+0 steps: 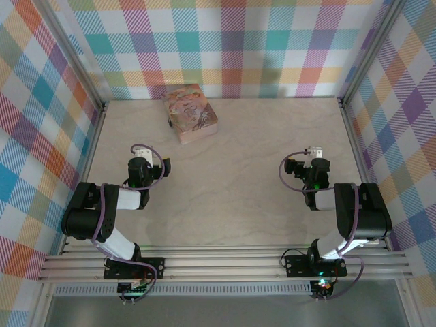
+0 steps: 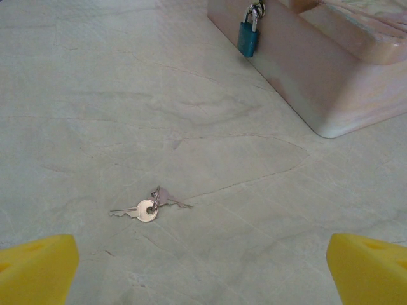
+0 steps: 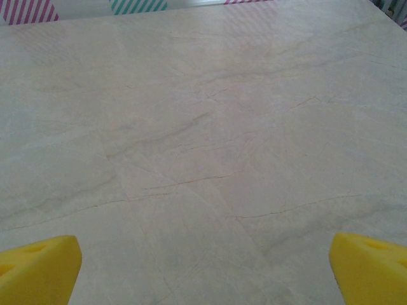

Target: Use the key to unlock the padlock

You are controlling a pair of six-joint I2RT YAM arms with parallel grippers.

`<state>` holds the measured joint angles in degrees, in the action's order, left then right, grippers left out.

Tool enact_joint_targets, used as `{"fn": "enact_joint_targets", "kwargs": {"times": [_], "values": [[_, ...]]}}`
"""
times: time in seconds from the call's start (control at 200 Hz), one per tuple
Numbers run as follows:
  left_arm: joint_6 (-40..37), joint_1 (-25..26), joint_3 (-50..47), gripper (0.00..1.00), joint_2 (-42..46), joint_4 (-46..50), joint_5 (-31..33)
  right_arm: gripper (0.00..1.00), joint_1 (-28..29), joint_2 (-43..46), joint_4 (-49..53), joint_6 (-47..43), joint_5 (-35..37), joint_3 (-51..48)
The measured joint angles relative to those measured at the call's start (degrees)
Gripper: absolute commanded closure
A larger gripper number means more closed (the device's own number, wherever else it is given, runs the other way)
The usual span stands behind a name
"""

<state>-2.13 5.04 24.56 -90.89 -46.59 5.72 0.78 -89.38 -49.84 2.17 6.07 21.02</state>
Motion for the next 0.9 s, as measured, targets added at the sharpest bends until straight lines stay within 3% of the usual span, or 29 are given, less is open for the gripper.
{"fn": "enact_joint_targets", "kwargs": {"times": [0.795,0.9], "values": [[0.0,0.0,0.0,0.0,0.1,0.1,0.0,0.0,0.0,0.0,0.0,0.0,0.0,0.0],[0.4,0.0,1.6,0.0,2.5,7.1,0.4,0.0,0.0,0.3,0.1,0.0,-0.1,0.0]]}}
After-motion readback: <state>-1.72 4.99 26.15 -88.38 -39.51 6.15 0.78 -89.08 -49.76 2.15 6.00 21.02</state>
